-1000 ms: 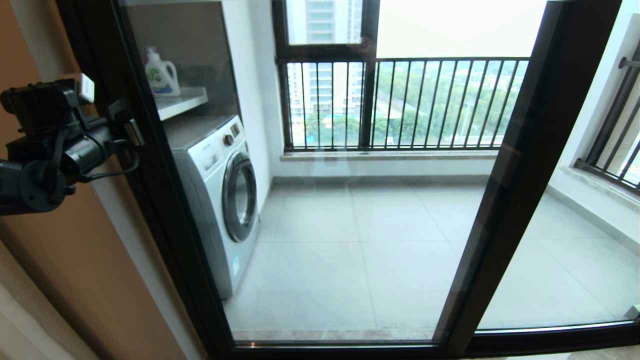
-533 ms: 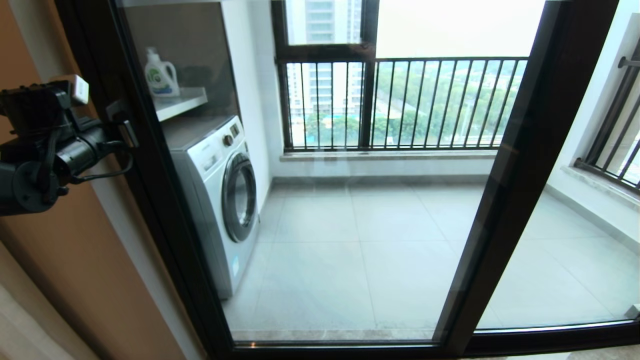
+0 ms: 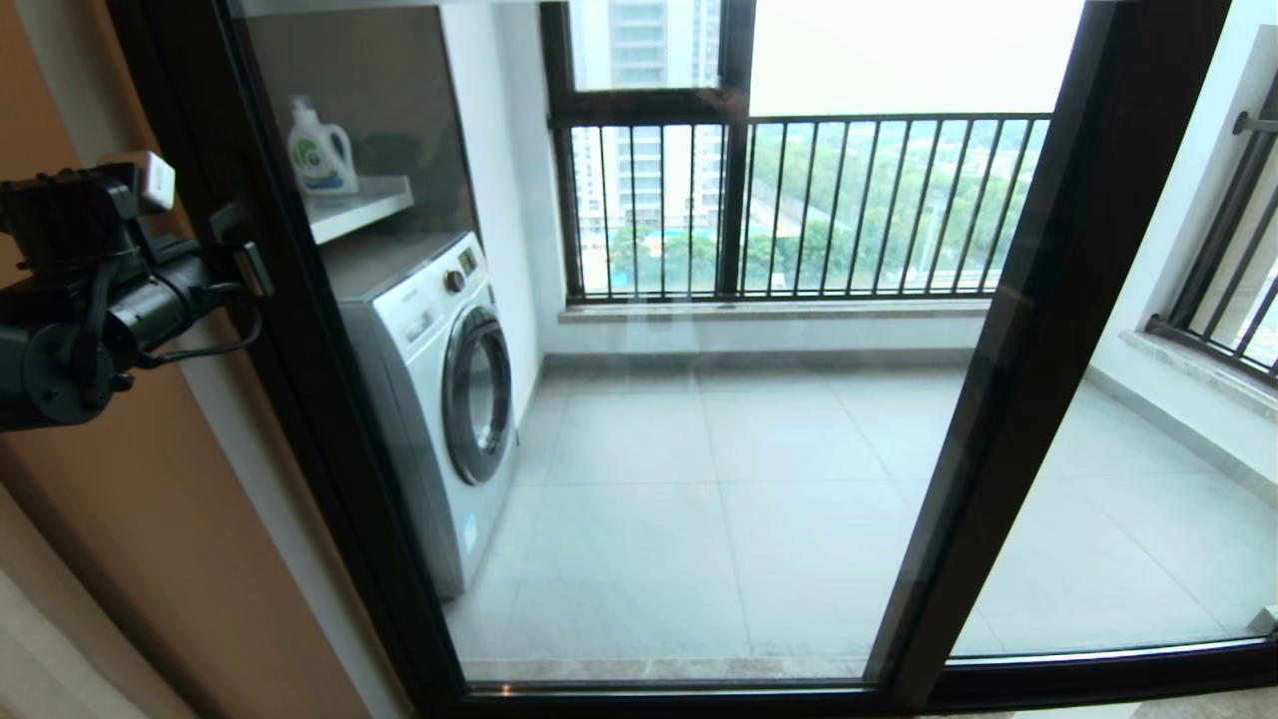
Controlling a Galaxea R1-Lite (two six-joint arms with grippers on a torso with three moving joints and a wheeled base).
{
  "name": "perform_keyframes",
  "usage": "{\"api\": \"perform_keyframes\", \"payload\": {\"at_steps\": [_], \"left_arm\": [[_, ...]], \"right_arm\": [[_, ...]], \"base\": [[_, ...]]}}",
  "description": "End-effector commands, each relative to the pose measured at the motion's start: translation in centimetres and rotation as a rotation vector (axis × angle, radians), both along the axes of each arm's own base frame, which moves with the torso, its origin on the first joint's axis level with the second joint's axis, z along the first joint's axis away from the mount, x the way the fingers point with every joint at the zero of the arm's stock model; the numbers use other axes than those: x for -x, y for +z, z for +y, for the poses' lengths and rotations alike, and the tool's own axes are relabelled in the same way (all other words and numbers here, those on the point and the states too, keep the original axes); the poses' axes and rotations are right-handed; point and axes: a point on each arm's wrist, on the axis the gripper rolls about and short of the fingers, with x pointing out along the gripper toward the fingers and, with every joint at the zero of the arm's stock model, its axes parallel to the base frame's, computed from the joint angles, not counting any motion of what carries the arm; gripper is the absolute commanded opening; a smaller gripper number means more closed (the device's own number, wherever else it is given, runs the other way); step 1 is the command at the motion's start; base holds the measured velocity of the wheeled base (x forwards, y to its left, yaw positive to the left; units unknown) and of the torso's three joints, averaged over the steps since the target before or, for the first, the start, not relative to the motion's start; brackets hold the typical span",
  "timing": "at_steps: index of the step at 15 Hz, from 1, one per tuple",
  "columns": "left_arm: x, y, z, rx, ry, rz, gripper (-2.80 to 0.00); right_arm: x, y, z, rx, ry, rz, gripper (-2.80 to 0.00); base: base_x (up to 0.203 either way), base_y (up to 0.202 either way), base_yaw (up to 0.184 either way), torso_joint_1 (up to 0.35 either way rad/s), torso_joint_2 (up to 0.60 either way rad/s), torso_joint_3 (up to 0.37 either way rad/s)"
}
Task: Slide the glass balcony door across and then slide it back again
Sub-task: Close the slid door
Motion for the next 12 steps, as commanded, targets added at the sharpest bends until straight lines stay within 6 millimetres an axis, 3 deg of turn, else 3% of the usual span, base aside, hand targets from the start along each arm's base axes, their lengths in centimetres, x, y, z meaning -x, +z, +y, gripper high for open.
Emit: {"api": "perform_keyframes", "payload": {"at_steps": [1, 4, 12], "left_arm": [[-0.2, -0.2, 0.2, -0.001, 0.010, 0.001, -2.80], [0.4, 0.6, -0.3, -0.005, -0.001, -0.015, -2.80], [0.8, 1.4, -4.2, -0.009, -0.119, -0.032, -2.80]], "right_arm": [[-0.1, -0.3, 0.0, 0.000, 0.001, 0.013, -2.80], [-0.1, -0.3, 0.0, 0.001, 0.001, 0.013, -2.80], [-0.1, -0.3, 0.0, 0.000, 0.001, 0.013, -2.80]], "base": [[0.000, 0.000, 0.000, 0.000, 0.00, 0.000], [0.000, 0.000, 0.000, 0.000, 0.00, 0.000], [0.000, 0.000, 0.000, 0.000, 0.00, 0.000]]}}
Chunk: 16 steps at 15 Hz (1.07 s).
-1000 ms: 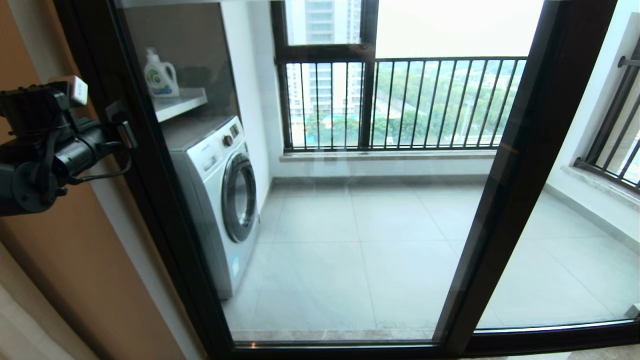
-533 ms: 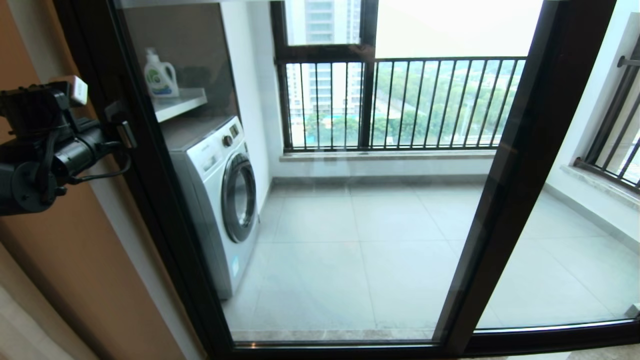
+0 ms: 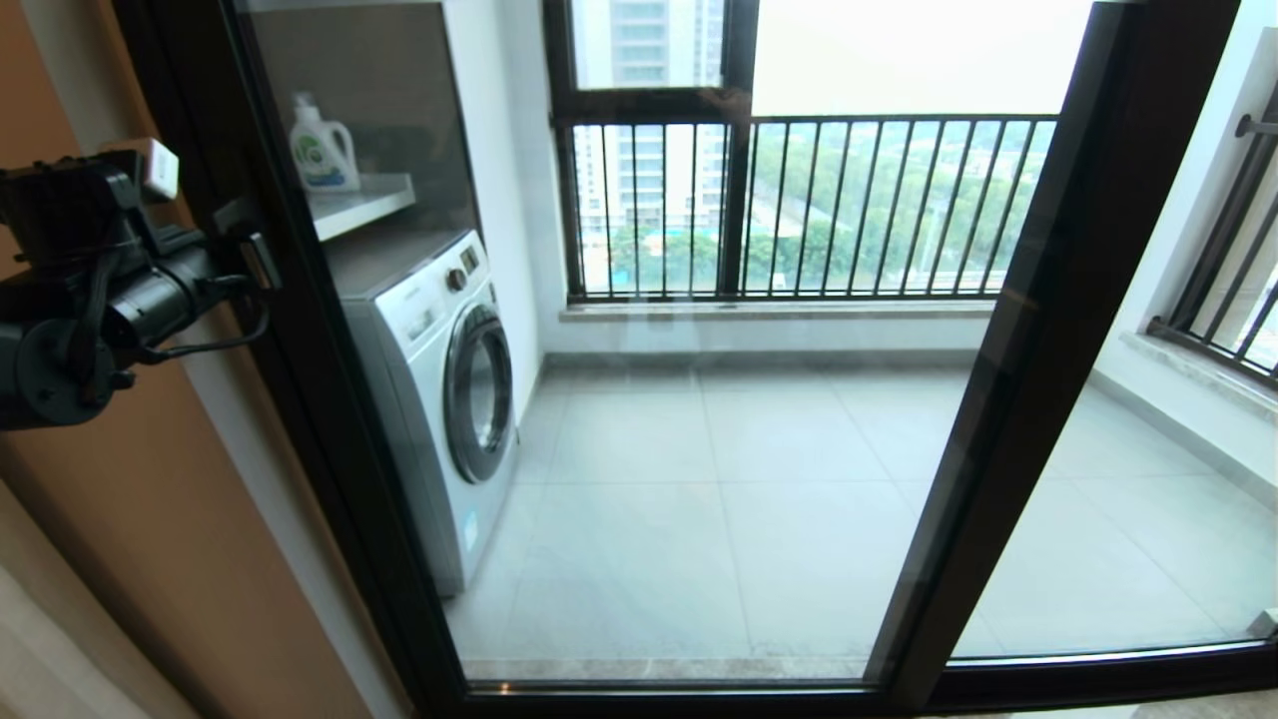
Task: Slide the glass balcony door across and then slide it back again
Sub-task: Close the slid door
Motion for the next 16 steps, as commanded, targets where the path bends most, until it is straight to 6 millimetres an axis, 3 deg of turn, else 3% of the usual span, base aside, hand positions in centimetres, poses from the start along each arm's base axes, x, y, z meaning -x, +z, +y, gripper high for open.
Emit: {"api": "perform_keyframes", "payload": {"at_steps": [1, 13, 16], "left_arm": [[0.1, 0.4, -0.7, -0.002, -0.025, -0.013, -2.80], [4.6, 2.1, -1.3, -0.002, -0.103, -0.038, -2.80], [5.6, 1.0, 0.4, -0.006, -0.115, -0.010, -2.80]], "right_arm": [[-0.1, -0.3, 0.0, 0.002, 0.001, 0.013, -2.80], [-0.1, -0.3, 0.0, 0.000, 0.001, 0.013, -2.80], [-0.1, -0.3, 0.0, 0.000, 0.001, 0.013, -2.80]], "base": [[0.000, 0.000, 0.000, 0.000, 0.00, 0.000], [0.000, 0.000, 0.000, 0.000, 0.00, 0.000], [0.000, 0.000, 0.000, 0.000, 0.00, 0.000]]}}
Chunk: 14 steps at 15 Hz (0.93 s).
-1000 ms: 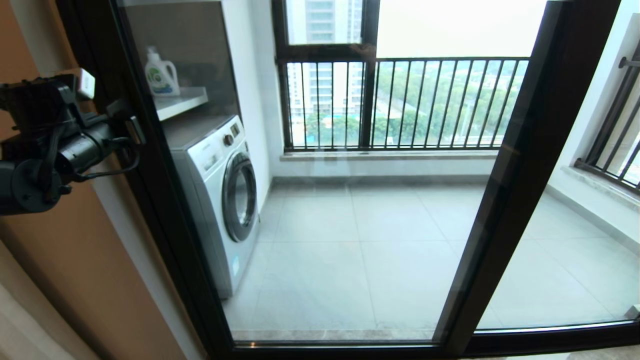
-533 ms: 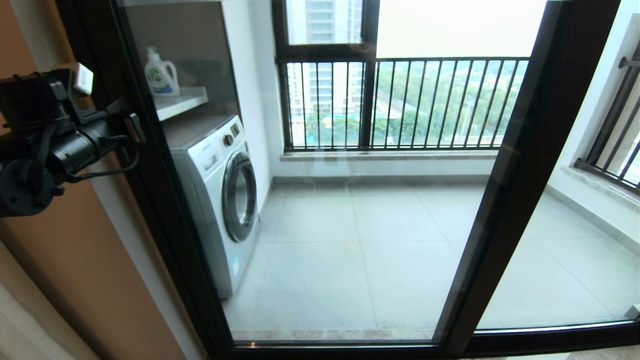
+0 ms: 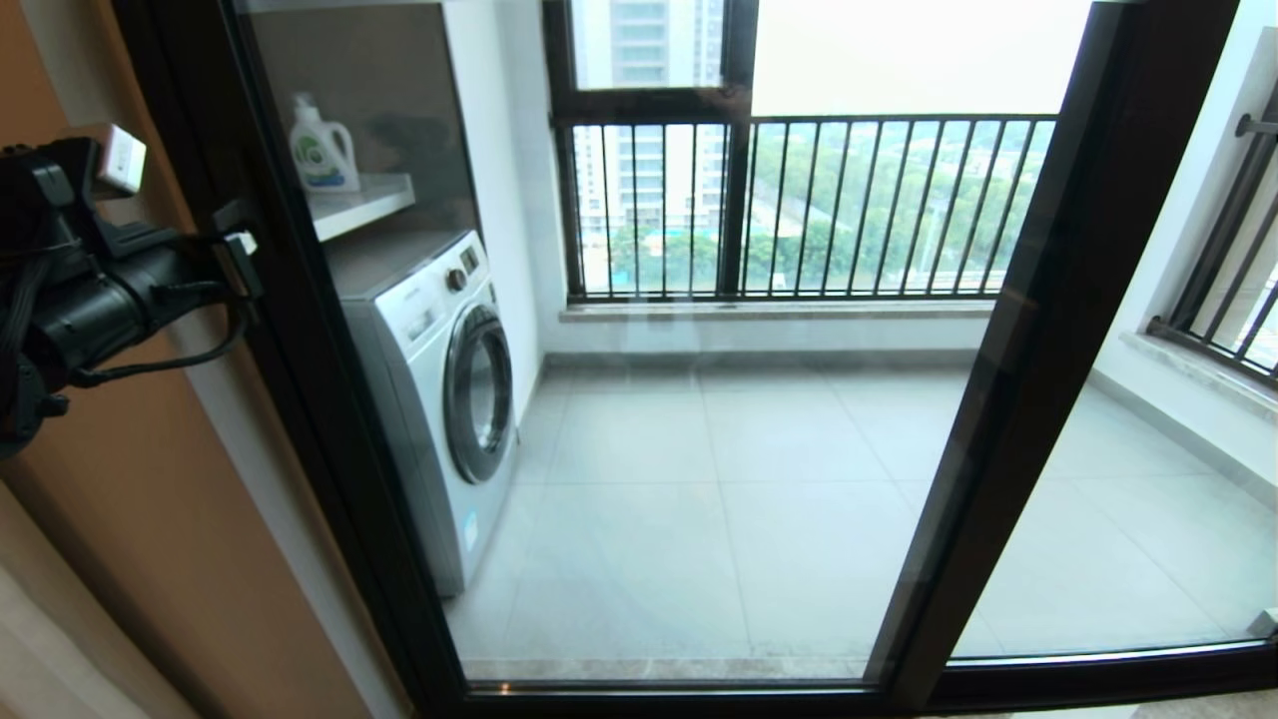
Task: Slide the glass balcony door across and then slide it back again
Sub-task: Close the slid door
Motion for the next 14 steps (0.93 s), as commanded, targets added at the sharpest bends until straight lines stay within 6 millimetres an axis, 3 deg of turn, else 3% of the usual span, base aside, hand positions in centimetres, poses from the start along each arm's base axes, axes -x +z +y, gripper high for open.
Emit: {"api": "perform_keyframes", "payload": {"at_steps": [1, 5, 14], "left_arm": [[1.4, -0.5, 2.1, -0.019, -0.027, -0.017, -2.80], [1.9, -2.2, 6.1, -0.046, -0.011, -0.024, -2.80], [-1.7, -5.1, 6.4, -0.061, -0.038, 0.044, -2.80]], "right_arm": [[-0.1, -0.3, 0.0, 0.000, 0.001, 0.013, -2.80], [-0.1, -0.3, 0.0, 0.002, 0.001, 0.013, -2.80], [-0.1, -0.3, 0.0, 0.001, 0.001, 0.013, -2.80]], "base": [[0.000, 0.000, 0.000, 0.000, 0.00, 0.000], [0.000, 0.000, 0.000, 0.000, 0.00, 0.000], [0.000, 0.000, 0.000, 0.000, 0.00, 0.000]]}}
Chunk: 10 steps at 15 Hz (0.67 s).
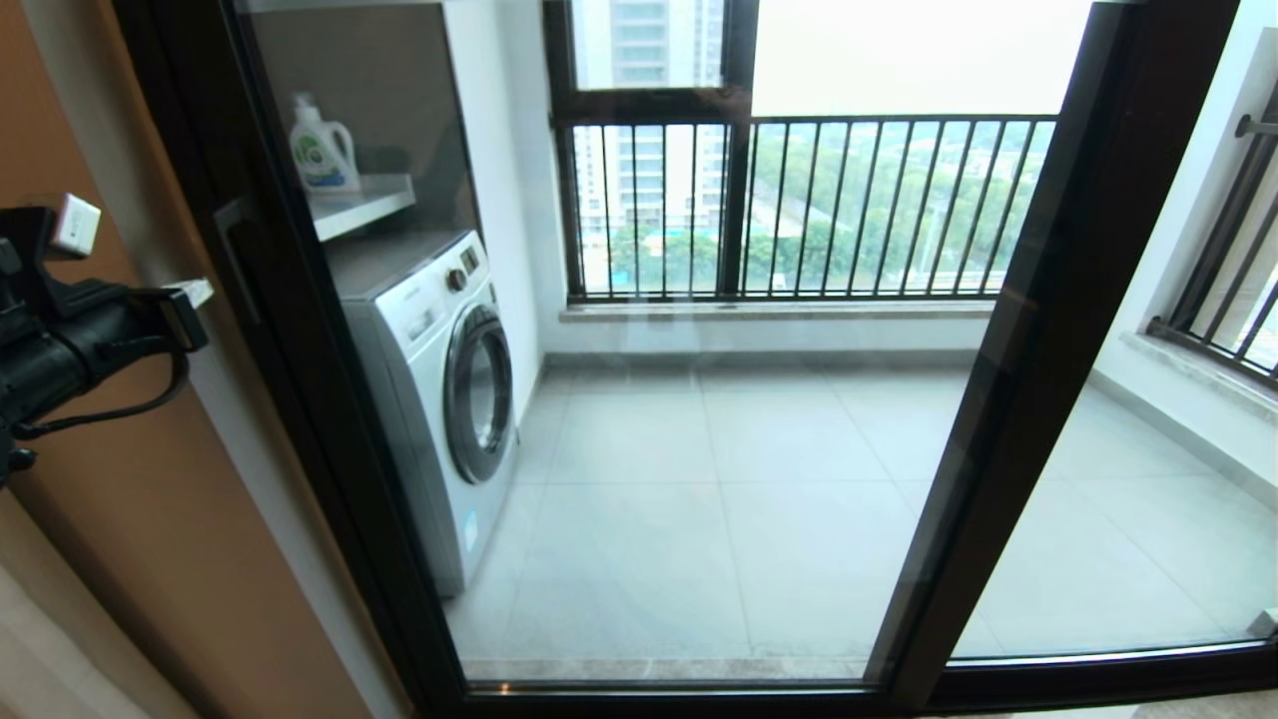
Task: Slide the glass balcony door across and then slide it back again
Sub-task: Close the slid door
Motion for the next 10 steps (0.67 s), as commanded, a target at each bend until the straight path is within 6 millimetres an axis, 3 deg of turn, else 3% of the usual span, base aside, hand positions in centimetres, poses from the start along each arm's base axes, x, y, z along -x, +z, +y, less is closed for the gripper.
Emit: {"api": "perform_keyframes", "payload": {"at_steps": [1, 4, 6, 10], "left_arm": [[-1.8, -1.3, 0.4, -0.013, -0.003, 0.023, -2.80], [-3.4, -1.4, 0.9, -0.021, 0.008, 0.008, -2.80], [-3.4, -1.4, 0.9, -0.021, 0.003, 0.008, -2.80], [-4.3, -1.7, -0.9, -0.020, -0.044, 0.016, -2.80]], "right_arm": [[-0.1, -0.3, 0.0, 0.000, 0.001, 0.013, -2.80], [-0.1, -0.3, 0.0, 0.000, 0.001, 0.013, -2.80], [-0.1, -0.3, 0.0, 0.001, 0.001, 0.013, -2.80], [-0.1, -0.3, 0.0, 0.000, 0.001, 0.013, -2.80]], "base": [[0.000, 0.000, 0.000, 0.000, 0.00, 0.000], [0.000, 0.000, 0.000, 0.000, 0.00, 0.000], [0.000, 0.000, 0.000, 0.000, 0.00, 0.000], [0.000, 0.000, 0.000, 0.000, 0.00, 0.000]]}}
